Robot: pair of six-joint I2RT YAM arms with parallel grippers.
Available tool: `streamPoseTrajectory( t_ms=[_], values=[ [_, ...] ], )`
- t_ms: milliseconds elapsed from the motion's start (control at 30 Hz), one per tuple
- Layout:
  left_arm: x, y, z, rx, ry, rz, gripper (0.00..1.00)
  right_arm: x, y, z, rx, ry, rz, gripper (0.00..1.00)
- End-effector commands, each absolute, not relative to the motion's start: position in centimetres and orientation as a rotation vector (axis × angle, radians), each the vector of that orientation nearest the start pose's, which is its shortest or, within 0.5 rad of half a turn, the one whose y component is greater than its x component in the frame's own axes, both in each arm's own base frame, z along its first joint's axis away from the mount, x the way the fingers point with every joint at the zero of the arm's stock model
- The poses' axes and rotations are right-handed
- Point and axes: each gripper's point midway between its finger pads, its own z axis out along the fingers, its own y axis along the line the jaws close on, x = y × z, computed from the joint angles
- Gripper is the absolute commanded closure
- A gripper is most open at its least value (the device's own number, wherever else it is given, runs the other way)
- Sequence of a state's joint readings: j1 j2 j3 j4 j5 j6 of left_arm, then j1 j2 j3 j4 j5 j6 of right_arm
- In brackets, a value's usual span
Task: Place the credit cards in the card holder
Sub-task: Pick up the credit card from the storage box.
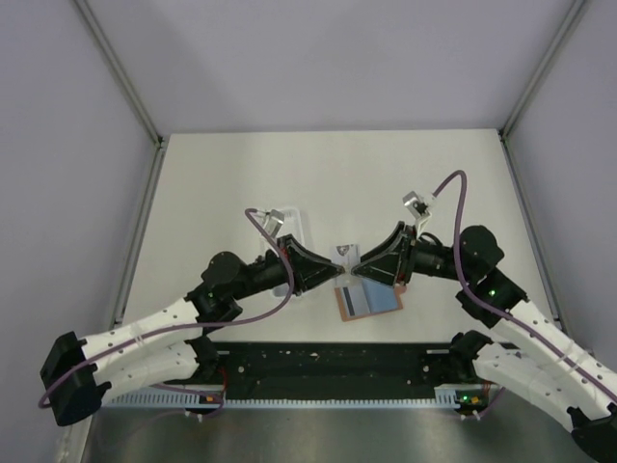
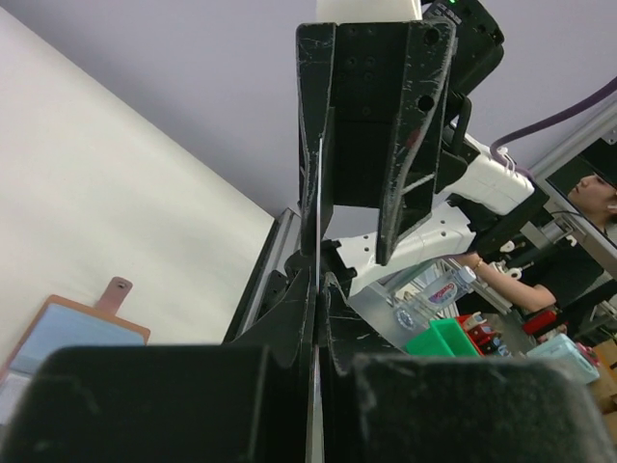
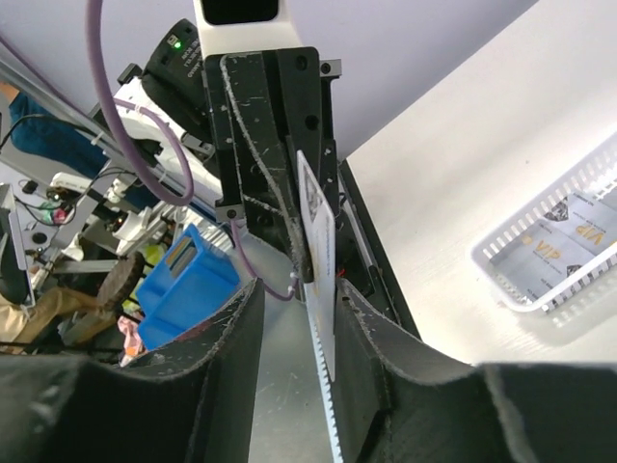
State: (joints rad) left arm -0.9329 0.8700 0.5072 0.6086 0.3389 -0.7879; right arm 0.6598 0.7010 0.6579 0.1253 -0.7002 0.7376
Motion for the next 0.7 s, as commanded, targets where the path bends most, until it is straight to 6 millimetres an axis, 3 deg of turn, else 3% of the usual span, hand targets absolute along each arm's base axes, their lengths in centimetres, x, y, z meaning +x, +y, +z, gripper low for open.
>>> streamPoseTrajectory(
  t_ms=[0,200,333,400,467,667],
  values=[
    [11.2,-31.8,34.5,0.505,1.364,-1.710,1.00,12.2,26.2,33.6,-0.603,1.582,1.557,0.68],
    [11.1,-32.1,34.7,0.517,1.363,-1.716,1.00,12.1,26.2,33.5,-0.605,1.583,1.563,0.82],
    [11.2,-32.2,34.7,0.514,1.364,-1.718,1.00,12.0,26.2,33.4,-0.607,1.583,1.573,1.00],
    [11.2,-32.2,34.7,0.510,1.363,-1.717,1.00,12.0,26.2,33.2,-0.606,1.594,1.572,1.00],
    [11.3,-32.1,34.6,0.507,1.365,-1.706,0.93,12.0,26.1,33.0,-0.608,1.604,1.556,1.00],
    [12.1,-30.8,34.5,0.447,1.368,-1.629,0.52,13.1,23.6,34.7,-0.499,1.548,1.368,1.00]
  ],
)
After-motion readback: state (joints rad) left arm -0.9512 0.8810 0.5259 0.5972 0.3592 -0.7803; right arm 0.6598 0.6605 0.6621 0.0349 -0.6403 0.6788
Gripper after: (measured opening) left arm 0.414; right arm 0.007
